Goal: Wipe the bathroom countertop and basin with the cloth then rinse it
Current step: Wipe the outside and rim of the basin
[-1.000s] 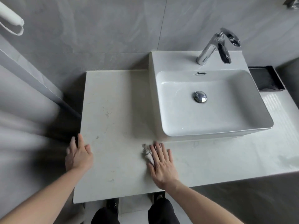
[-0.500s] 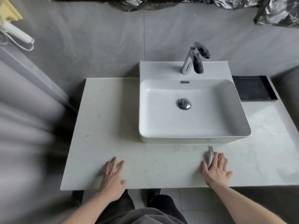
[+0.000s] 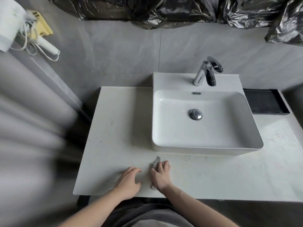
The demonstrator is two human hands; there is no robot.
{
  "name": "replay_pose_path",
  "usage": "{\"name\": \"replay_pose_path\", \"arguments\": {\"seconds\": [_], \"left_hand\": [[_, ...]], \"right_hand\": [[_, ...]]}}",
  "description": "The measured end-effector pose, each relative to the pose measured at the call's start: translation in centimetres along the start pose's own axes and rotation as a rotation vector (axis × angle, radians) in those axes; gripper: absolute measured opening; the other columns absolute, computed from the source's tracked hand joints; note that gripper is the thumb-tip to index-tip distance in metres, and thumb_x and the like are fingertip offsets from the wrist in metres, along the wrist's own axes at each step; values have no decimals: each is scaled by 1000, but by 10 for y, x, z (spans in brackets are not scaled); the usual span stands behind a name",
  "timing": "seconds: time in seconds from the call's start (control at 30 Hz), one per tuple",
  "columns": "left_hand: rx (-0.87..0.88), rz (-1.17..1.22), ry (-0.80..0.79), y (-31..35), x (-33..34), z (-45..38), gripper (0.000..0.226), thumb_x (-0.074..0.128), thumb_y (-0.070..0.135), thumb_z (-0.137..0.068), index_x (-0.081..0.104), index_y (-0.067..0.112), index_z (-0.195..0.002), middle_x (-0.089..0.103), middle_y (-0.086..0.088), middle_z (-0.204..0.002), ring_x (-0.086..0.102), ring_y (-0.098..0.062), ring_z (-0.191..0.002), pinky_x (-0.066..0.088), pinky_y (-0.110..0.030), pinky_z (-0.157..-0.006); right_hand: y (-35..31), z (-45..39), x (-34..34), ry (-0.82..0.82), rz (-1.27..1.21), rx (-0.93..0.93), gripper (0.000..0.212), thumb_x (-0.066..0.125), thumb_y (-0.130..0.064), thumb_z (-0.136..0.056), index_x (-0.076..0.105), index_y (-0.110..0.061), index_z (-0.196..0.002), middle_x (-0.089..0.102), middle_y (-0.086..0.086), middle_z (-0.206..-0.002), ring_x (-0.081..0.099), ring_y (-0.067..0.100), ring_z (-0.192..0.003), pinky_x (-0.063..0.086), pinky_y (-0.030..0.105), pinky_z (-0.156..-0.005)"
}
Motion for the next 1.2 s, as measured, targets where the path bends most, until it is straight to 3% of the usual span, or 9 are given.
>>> {"name": "replay_pose_path", "arguments": {"seconds": [0.07,0.17,0.37,0.47,0.63,0.77,0.97,1.1,1.2], "left_hand": [[1,59,31,1,-4,-5,47,63,32,-88,55,31,-134,44,13,-141,44,-9,-133,35,-23,-106],[17,67,113,-2,-11,-8,31,63,39,-79,61,37,-111,45,15,-122,50,-9,-119,45,-29,-97],[145,-94,215,21,-13,-8,68,47,64,-77,42,39,-140,58,14,-133,58,-15,-121,48,-31,-100],[153,-224,134,16,3,-23,89,52,62,-67,29,35,-149,52,0,-137,53,-26,-123,43,-39,-104],[221,-360,198,15,-7,-42,73,53,25,-91,17,40,-153,39,3,-138,42,-25,-127,35,-39,-103],[228,-320,302,1,-33,-57,55,54,14,-88,52,37,-138,51,7,-128,51,-22,-119,44,-38,-95],[238,63,497,-19,-87,-70,9,58,23,-84,66,23,-83,68,8,-92,61,-20,-90,45,-32,-76],[-2,553,464,-15,-129,-90,32,59,34,-92,49,12,-71,65,-2,-66,60,-27,-70,40,-36,-59],[-44,768,470,17,-169,-117,28,48,37,-93,49,14,-76,63,-1,-72,59,-30,-75,39,-37,-61]], "right_hand": [[-28,4,19,-118,-214,-37,31,43,-37,-83,54,-13,-99,38,12,-124,42,23,-121,33,35,-114],[-58,27,13,-220,-372,-72,14,46,-15,-90,59,-12,-92,54,12,-91,53,14,-82,45,20,-69],[-80,43,-58,-19,-175,-246,38,51,-12,-101,65,-23,-134,64,-10,-131,58,6,-124,41,28,-110],[-88,47,-99,114,-102,-312,34,55,-8,-98,71,-26,-122,73,-15,-119,65,-2,-111,49,31,-105],[-93,61,-149,339,-20,-346,33,57,-8,-96,72,-30,-116,72,-20,-117,66,-5,-105,47,10,-84],[-89,61,-169,443,62,-323,33,57,-12,-97,70,-31,-120,65,-15,-126,59,8,-118,47,27,-95],[-91,43,-185,457,241,-298,35,59,-15,-96,65,-27,-129,61,-9,-134,57,14,-120,39,26,-94],[-89,24,-185,381,354,-266,41,58,-24,-98,57,-26,-140,54,-8,-147,48,14,-138,35,24,-106],[-89,7,-184,326,393,-237,45,54,-31,-101,52,-26,-146,45,-7,-156,39,13,-146,31,29,-116]]}}
Point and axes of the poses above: each hand's wrist, its own z-axis away from the middle knuckle, its own x-axis out of the palm, y = z × x, the point moved 8 cm from there along -z, towards the middle knuckle
